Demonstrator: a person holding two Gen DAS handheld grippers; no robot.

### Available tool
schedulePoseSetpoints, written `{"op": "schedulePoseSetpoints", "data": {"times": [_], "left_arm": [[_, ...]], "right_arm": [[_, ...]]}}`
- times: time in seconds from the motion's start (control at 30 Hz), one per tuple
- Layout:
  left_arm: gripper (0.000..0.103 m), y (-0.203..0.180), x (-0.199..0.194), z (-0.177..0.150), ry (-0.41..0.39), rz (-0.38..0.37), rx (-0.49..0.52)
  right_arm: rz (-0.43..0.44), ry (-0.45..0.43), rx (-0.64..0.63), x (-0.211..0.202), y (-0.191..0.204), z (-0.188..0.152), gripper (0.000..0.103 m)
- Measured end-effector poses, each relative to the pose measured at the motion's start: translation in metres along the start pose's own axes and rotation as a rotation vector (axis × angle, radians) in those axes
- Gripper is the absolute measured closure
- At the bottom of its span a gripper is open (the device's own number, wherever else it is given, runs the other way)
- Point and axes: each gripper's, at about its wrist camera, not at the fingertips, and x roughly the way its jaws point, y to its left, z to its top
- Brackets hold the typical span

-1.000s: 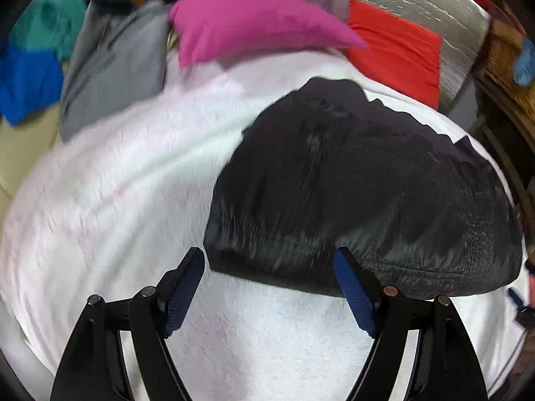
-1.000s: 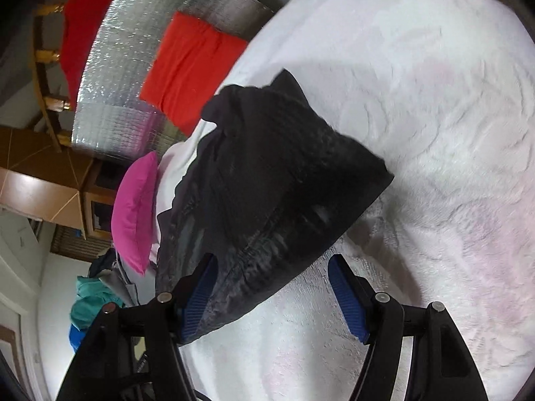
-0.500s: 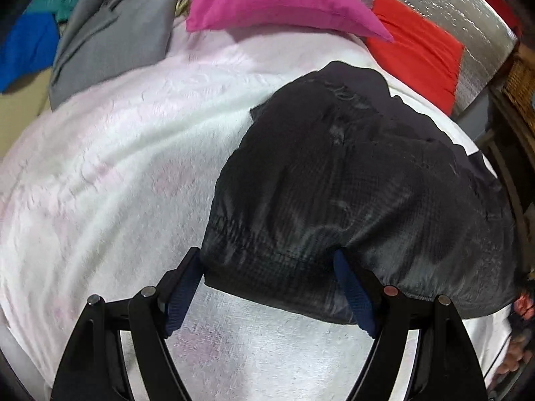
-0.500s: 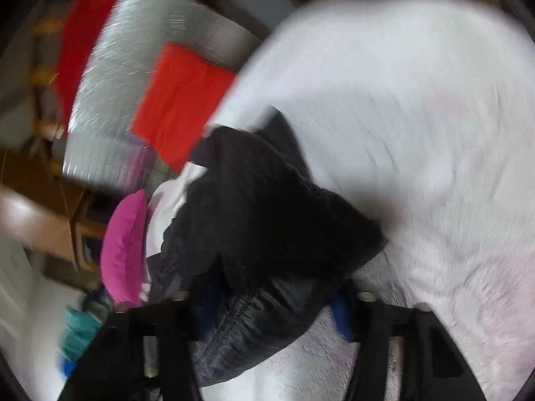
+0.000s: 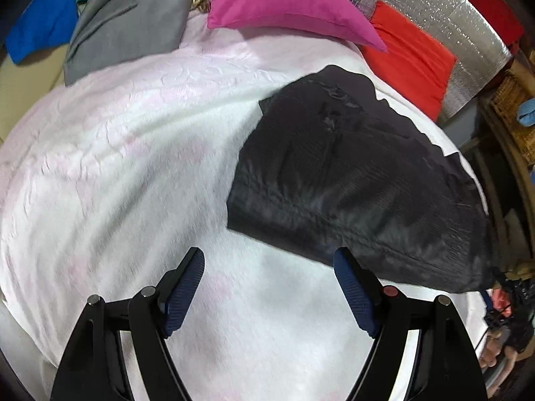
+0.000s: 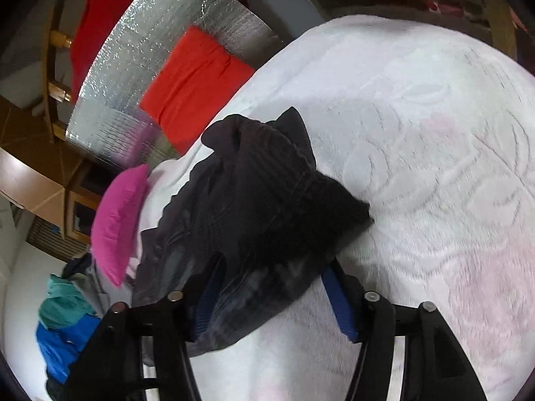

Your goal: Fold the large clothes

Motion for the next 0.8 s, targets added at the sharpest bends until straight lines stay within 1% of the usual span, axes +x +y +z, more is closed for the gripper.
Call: {"op": "schedulePoseSetpoints", "data": {"times": [0.1,0.13,0.17,0.2,0.23,0.27,0.3,0.33,0.37,0.47,0.53,0.67,0.73,0.8], "left_arm": [[0.023,0.010,0.012,-0.014,0.028,-0.086,-0.067],[0.023,0.013,0.022,-0.013,0.076,-0.114,-0.118],[0.023,0.012,0.026,-0.010,0.095,-0.137,-0.138],[0.023,0.011,0.028,-0.006,0.081,-0.186,-0.143],[0.023,0.008,0.029,-0.004,0.056,-0.185,-0.137],[0.023,0.006,0.029,-0.001,0.036,-0.161,-0.139],[0.023,0.005,0.030,0.003,0.017,-0.161,-0.149],[0.023,0.004,0.031,0.006,0.007,-0.188,-0.156],[0.023,0.003,0.034,0.008,0.002,-0.211,-0.165],[0.023,0.002,0.048,0.015,0.012,-0.224,-0.206],[0.023,0.002,0.054,0.017,0.003,-0.236,-0.233],[0.023,0.008,0.063,0.025,-0.017,-0.279,-0.282],[0.023,0.007,0.066,0.028,-0.031,-0.283,-0.289],[0.029,0.006,0.068,0.031,-0.048,-0.266,-0.283]], "right_arm": [[0.032,0.013,0.041,-0.003,-0.006,-0.005,0.038],[0.033,0.017,0.050,-0.004,-0.010,-0.005,0.038],[0.032,0.020,0.060,-0.002,-0.012,-0.005,0.038],[0.035,0.028,0.072,0.003,-0.013,-0.004,0.038],[0.037,0.034,0.083,0.005,-0.014,-0.004,0.038],[0.041,0.033,0.097,0.009,-0.014,-0.003,0.038],[0.042,0.030,0.105,0.012,-0.014,-0.002,0.038],[0.040,0.030,0.108,0.014,-0.013,-0.001,0.038],[0.029,0.030,0.106,0.019,-0.011,0.000,0.038],[0.024,0.023,0.112,0.029,-0.011,0.003,0.037],[0.023,0.024,0.122,0.037,-0.013,0.006,0.037],[0.039,0.036,0.142,0.052,-0.015,0.013,0.036],[0.051,0.034,0.144,0.056,-0.015,0.016,0.036],[0.065,0.028,0.155,0.061,-0.017,0.019,0.036]]}}
